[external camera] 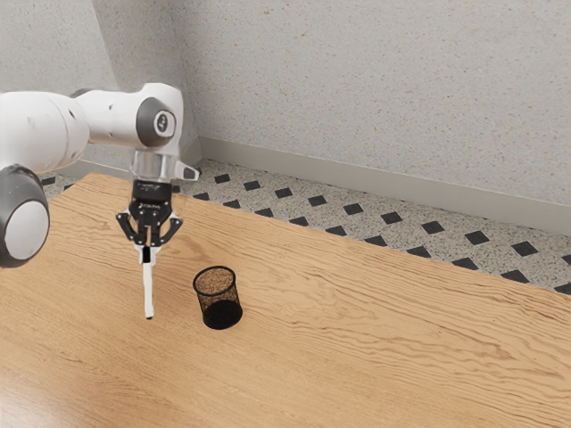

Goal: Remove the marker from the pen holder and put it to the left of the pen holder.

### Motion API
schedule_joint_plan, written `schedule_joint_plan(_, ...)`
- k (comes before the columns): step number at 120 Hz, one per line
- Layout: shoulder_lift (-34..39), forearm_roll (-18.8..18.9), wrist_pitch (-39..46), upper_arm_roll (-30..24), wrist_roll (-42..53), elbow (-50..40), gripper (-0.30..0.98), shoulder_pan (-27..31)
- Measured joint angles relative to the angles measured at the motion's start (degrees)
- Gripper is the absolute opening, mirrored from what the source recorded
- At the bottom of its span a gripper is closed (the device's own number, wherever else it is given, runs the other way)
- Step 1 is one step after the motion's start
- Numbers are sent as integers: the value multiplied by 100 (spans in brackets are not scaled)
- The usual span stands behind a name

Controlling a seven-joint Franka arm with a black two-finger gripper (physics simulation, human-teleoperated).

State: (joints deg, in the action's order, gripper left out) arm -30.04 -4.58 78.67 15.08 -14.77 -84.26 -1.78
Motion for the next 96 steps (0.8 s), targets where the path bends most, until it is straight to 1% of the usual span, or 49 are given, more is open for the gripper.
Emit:
schedule_joint_plan(16,-238,-35,-292,-23,-9,92,-9,82)
schedule_joint_plan(32,-300,-61,-450,-26,-15,101,-9,100)
schedule_joint_plan(50,-316,-134,-519,-24,-16,94,24,101)
schedule_joint_plan(61,-290,-150,-518,-22,-12,102,39,106)
schedule_joint_plan(72,-190,-161,-370,-21,-3,138,49,87)
schedule_joint_plan(76,-110,-157,-317,-20,11,315,52,61)
schedule_joint_plan(80,109,-144,-274,-13,31,434,54,1)
schedule_joint_plan(88,775,-42,-205,-13,73,528,57,-191)
schedule_joint_plan(92,1083,45,-175,-176,94,515,59,-219)
schedule_joint_plan(96,1366,171,-151,-494,114,505,60,-148)
